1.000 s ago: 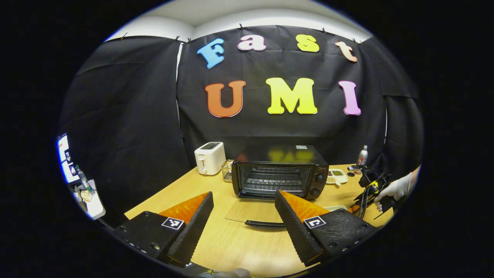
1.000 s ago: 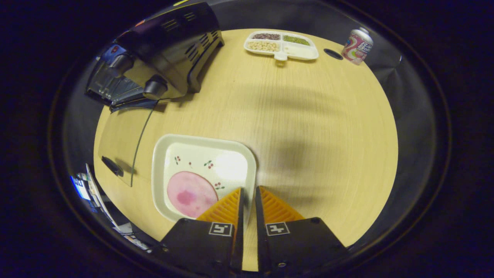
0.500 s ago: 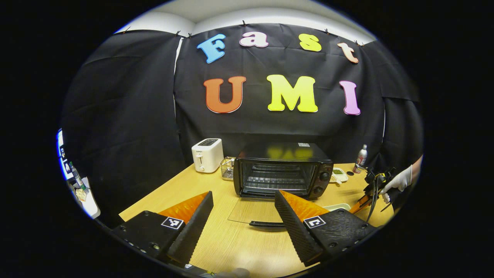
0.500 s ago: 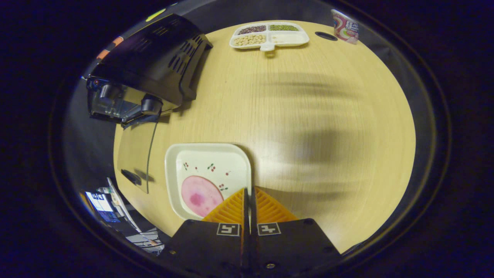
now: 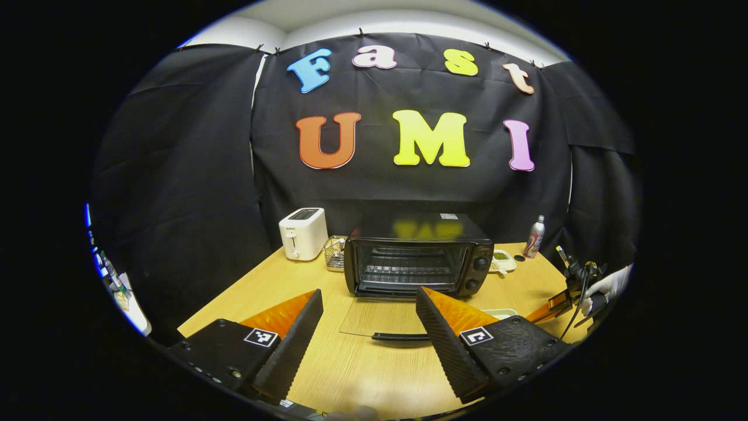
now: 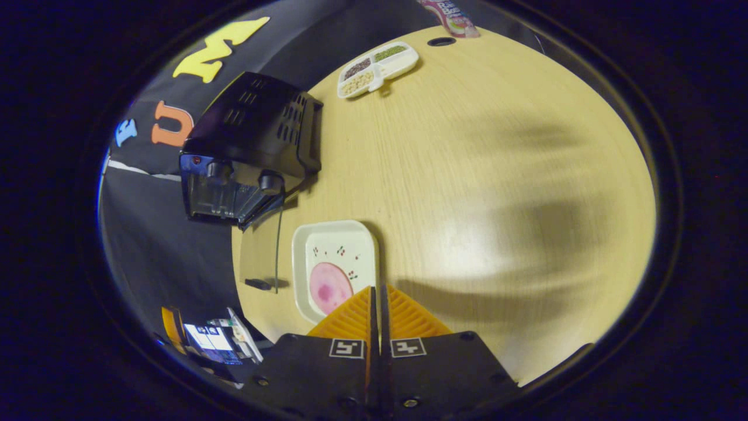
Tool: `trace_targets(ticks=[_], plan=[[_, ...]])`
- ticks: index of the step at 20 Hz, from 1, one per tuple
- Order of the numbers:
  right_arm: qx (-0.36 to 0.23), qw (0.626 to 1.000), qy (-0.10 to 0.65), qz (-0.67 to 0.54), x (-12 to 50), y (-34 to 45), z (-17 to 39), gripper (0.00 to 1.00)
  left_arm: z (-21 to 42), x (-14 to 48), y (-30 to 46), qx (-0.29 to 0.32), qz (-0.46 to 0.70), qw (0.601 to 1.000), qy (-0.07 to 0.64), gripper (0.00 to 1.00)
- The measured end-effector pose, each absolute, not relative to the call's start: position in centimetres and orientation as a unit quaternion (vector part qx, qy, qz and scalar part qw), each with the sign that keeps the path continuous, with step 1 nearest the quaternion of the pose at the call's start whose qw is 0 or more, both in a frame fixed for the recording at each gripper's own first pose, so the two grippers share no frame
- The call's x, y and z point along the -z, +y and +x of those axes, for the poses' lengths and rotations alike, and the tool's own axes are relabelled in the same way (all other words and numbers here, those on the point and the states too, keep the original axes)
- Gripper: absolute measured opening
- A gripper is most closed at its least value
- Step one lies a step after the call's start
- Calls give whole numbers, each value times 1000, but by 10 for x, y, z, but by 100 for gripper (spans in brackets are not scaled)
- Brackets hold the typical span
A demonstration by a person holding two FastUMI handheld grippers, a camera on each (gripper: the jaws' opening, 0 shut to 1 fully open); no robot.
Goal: Open the electric oven with the left hand, put the food in, and close the electric oven.
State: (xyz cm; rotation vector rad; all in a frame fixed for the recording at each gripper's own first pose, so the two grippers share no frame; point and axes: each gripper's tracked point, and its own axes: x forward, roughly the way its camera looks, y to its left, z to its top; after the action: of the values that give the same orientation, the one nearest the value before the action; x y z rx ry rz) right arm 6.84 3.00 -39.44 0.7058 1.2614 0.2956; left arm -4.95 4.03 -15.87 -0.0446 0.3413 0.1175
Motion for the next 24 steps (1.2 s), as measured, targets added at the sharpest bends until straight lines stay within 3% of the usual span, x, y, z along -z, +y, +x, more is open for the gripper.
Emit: trace_targets(ticks=[3,9,19,21,22,24], plan=[[-129,766,550,307,388,25,79,0,-46,154,40,-55,-14,985,166,97],[-120,752,579,292,392,39,73,23,-46,156,41,-53,-20,984,167,97],[-62,723,645,240,413,54,75,24,-55,169,63,-72,-31,981,178,97],[-50,725,653,213,417,51,75,15,-57,173,66,-73,-40,980,180,97],[-43,728,652,208,418,49,75,0,-57,175,68,-74,-42,980,181,97],[-48,724,658,202,417,48,73,1,-58,178,70,-74,-43,980,181,97]])
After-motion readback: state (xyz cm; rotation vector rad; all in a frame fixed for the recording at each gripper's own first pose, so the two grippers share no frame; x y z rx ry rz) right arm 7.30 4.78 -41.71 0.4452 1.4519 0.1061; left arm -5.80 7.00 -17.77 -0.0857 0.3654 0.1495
